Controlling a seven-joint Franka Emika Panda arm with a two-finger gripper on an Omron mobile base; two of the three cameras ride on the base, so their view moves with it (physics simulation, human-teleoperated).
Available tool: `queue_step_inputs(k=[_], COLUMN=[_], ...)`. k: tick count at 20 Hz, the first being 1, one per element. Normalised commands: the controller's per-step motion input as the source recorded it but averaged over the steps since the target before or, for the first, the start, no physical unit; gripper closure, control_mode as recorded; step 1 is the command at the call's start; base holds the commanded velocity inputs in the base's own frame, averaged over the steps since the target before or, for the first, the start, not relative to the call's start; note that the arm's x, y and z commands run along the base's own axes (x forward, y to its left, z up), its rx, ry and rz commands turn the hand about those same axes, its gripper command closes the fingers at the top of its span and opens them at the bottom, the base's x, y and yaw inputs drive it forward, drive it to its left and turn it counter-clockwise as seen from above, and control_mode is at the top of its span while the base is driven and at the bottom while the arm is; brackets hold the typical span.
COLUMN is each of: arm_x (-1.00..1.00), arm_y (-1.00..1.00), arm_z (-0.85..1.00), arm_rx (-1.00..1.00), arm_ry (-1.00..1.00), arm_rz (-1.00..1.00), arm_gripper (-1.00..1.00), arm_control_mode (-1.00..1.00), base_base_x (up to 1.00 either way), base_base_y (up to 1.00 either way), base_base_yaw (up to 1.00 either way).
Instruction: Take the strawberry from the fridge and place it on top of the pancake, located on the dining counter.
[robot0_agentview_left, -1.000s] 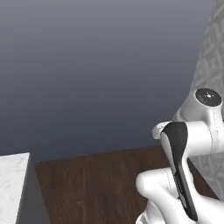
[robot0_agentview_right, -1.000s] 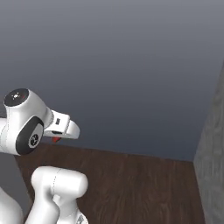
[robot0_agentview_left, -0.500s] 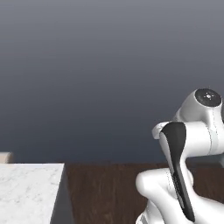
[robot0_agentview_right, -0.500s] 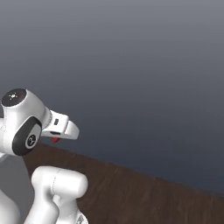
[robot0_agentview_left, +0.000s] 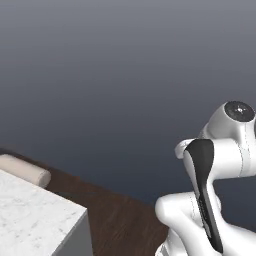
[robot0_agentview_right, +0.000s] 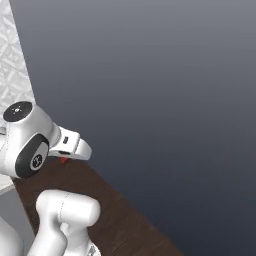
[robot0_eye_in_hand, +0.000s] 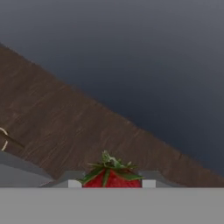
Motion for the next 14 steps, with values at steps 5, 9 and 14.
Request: queue_step_inputs(k=[5, 9, 14], arm_x=[0.0, 0.0, 0.0], arm_y=[0.0, 0.0, 0.0], arm_z=[0.0, 0.0, 0.0], arm_rx=[0.0, 0.0, 0.0], arm_ry=[0.0, 0.0, 0.0], arm_rz=[0.0, 0.0, 0.0], arm_gripper=[1.0, 1.0, 1.0], arm_control_mode=[1.0, 1.0, 1.0], base_base_x=[0.68, 0.69, 0.94], base_base_y=[-0.56, -0.71, -0.52], base_base_yaw=[0.81, 0.75, 0.59])
